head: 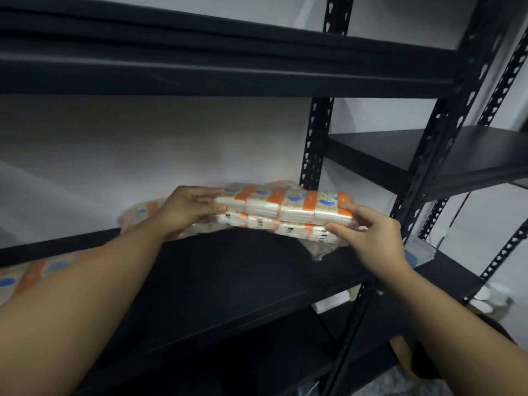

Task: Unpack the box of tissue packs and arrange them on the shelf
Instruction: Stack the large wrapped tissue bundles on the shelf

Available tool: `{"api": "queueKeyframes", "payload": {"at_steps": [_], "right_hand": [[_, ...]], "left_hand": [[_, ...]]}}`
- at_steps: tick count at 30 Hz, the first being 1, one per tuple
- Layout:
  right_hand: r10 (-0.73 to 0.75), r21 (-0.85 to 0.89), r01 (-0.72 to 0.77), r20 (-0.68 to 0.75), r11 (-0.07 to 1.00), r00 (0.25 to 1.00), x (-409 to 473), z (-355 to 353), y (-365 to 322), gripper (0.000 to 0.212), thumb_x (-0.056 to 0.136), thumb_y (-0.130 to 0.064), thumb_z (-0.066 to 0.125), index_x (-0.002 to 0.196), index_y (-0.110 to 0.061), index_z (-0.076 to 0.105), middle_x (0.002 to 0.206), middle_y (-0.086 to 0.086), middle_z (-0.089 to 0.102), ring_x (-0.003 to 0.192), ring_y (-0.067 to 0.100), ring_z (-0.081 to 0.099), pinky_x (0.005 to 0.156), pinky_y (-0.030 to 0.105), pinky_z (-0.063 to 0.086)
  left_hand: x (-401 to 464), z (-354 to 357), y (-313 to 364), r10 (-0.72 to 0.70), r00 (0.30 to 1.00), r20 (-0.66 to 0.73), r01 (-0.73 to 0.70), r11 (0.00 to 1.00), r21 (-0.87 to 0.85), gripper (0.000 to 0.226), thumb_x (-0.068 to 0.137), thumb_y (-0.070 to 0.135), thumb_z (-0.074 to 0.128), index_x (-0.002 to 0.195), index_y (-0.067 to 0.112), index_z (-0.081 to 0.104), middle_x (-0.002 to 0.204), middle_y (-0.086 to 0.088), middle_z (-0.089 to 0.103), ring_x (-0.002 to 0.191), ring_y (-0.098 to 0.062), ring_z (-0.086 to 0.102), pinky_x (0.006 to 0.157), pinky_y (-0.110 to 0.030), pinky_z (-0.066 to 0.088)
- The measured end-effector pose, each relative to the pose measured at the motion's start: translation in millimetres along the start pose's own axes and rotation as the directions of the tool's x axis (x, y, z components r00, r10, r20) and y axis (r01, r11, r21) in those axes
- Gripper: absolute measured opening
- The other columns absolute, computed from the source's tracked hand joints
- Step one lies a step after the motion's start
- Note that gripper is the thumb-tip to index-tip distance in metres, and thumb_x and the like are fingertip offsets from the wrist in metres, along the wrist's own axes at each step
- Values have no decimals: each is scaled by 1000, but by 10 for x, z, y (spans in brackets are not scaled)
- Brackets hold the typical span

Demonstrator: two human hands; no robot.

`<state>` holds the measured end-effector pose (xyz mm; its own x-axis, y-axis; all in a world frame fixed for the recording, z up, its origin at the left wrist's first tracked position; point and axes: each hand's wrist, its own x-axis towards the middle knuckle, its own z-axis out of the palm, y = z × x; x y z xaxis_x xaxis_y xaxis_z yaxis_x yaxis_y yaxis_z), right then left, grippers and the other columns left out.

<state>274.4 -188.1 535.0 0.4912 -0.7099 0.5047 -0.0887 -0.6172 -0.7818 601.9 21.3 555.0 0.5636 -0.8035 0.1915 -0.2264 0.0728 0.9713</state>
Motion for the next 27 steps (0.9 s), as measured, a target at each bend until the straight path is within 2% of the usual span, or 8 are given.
{"api": "queueKeyframes", "payload": {"at_steps": [4,8,11,15,18,22,24,27], "right_hand": [[-100,-80,90,-128,993,987,164,-85,111,53,74,-23,91,124,-24,75,111,-9,70,97,-3,63,80,11,54],[-192,-145,164,-202,976,960,195,-82,220,49,74,-24,90,121,-20,76,102,-2,67,94,1,65,81,15,57],[-240,-201,198,-214,959,947,179,6,313,45,78,-26,87,121,-19,76,100,-2,65,94,12,68,81,21,59],[-256,-262,199,-205,944,945,184,79,373,45,83,-36,81,124,-18,75,102,-3,63,93,12,65,81,37,61],[-263,-273,206,-191,940,946,184,142,397,47,85,-42,75,124,-17,75,104,-4,63,95,11,65,82,37,62],[-261,-281,206,-173,937,950,168,238,437,48,84,-41,74,125,-16,75,106,-4,62,96,11,65,83,37,62],[-260,-305,201,-167,931,951,155,281,458,48,84,-41,74,125,-16,75,107,-3,63,96,10,65,83,35,62],[-231,-303,177,-153,936,961,147,313,494,49,83,-37,79,128,-17,73,111,-3,61,99,10,64,85,37,62]], "left_hand": [[652,261,13,-18,999,31,21,994,-109,49,84,-2,76,130,12,69,115,-6,77,103,-16,74,86,-24,60],[1223,508,-112,-60,997,55,71,976,-206,40,88,6,77,127,8,71,120,-10,76,113,-22,72,99,-35,57],[1547,711,-218,-84,996,-4,80,968,-238,40,86,5,80,125,3,71,118,-11,76,108,-20,73,98,-34,58],[1825,910,-335,-95,995,-35,85,973,-216,39,85,5,82,123,2,71,116,-11,76,106,-20,74,87,-27,61],[1949,994,-400,-84,995,-47,72,975,-209,36,86,4,81,121,3,73,115,-11,76,106,-22,74,90,-29,60],[2063,1063,-494,-45,995,-89,33,990,-134,21,86,3,81,104,13,76,102,-5,77,94,-17,74,79,-22,60],[2112,1094,-580,-30,990,-137,21,998,-66,18,85,4,82,97,17,76,97,-3,77,91,-16,74,83,-26,61],[2181,1135,-677,-21,973,-230,30,999,35,20,82,12,86,101,15,79,102,-5,78,88,-13,74,89,-29,60]]}}
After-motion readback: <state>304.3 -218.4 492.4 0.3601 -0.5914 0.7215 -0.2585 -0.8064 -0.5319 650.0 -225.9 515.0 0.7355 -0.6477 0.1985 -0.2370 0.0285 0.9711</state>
